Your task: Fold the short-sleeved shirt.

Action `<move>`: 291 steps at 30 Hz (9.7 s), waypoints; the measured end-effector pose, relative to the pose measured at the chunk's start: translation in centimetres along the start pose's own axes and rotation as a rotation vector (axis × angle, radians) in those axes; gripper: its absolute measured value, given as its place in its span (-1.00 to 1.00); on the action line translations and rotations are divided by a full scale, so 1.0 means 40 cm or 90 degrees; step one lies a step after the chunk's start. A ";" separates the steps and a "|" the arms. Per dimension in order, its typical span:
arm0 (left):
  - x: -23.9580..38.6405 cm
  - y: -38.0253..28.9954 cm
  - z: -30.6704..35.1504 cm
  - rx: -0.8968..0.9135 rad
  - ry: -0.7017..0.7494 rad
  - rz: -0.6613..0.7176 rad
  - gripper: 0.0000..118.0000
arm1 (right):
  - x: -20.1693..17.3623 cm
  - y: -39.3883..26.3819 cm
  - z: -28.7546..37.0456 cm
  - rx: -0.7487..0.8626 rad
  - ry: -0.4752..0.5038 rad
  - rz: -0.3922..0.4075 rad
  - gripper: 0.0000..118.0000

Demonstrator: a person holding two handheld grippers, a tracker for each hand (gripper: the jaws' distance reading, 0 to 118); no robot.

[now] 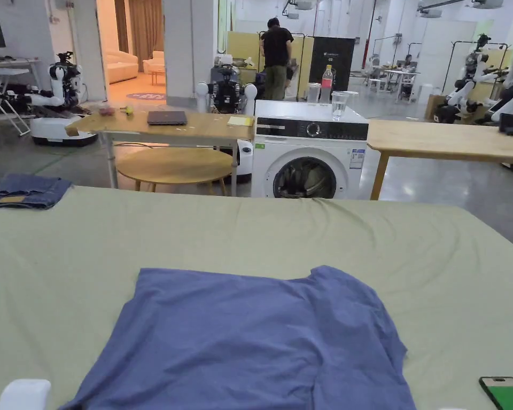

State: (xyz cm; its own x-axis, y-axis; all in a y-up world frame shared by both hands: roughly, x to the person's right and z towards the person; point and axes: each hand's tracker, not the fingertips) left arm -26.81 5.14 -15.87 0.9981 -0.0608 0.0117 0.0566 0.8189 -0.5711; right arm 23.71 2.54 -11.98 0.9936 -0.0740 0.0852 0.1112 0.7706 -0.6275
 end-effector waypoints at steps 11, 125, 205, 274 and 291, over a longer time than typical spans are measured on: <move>0.137 0.035 0.115 0.093 -0.085 -0.007 0.67 | -0.257 0.069 0.153 0.232 0.038 0.025 0.42; -0.024 0.106 -0.394 -0.064 -0.032 0.069 1.00 | -0.151 0.093 -0.063 0.150 0.012 0.058 -1.00; 0.082 0.192 -0.172 0.051 -0.074 -0.019 -1.00 | -0.255 0.230 -0.010 0.213 0.021 0.063 -1.00; -0.017 0.021 0.014 -0.026 -0.043 -0.088 0.70 | -0.035 0.045 0.036 0.016 0.017 0.082 0.34; 0.221 0.234 0.068 0.203 -0.095 -0.084 -1.00 | -0.323 0.208 0.130 0.295 0.019 0.084 -1.00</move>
State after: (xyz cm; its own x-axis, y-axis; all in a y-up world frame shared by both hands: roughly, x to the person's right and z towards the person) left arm -17.37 13.81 -18.88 0.9729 -0.1131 0.2018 0.1668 0.9474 -0.2733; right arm 11.70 13.21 -14.28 0.9995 0.0307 0.0006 -0.0299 0.9750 -0.2201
